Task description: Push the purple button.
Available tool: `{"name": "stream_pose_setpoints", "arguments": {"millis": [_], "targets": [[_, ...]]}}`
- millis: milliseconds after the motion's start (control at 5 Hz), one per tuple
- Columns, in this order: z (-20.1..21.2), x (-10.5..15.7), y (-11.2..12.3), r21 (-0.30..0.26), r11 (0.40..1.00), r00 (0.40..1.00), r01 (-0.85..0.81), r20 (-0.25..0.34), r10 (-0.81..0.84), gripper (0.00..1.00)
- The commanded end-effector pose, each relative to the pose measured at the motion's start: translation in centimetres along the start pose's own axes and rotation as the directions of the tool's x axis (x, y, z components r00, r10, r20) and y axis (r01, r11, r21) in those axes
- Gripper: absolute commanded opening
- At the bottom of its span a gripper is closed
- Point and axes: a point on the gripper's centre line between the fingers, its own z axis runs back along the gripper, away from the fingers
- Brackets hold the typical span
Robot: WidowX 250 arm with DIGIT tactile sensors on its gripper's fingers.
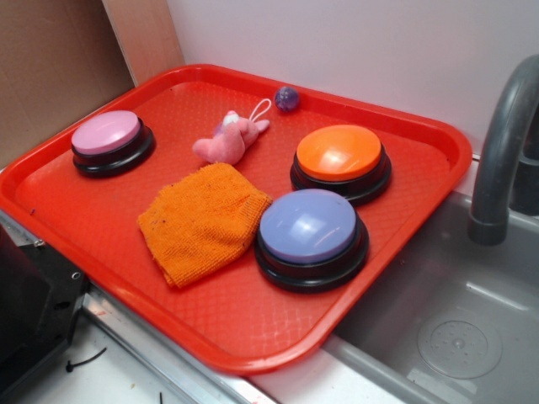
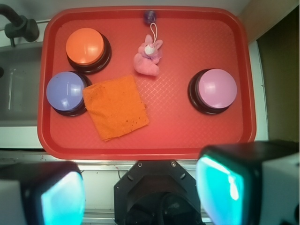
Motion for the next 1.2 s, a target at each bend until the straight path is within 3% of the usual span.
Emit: {"name": "stream_pose_setpoints", "arguments": {"millis": [0,200,400,600,800,1000], "targets": [[0.0,0.0,0.0,0.0,1.0,1.0,0.0,0.0,0.0,1.0],[-4.2,3.1,-5.0,0.109,0.971,0.977,0.212,-0.051,-0.207,1.0],[-8.4,3.8,-10.3,0.145,0.911,0.921,0.385,-0.002,-0.389,1.0],[-12.8,3.1,-12.5,0.114,0.831,0.838,0.544,-0.032,-0.545,1.0],[-15.7,2.6,-12.2,0.121,0.8,0.808,0.588,-0.038,-0.588,1.0],[-17.4,3.3,-11.9,0.083,0.788,0.792,0.61,-0.031,-0.61,1.0]]}}
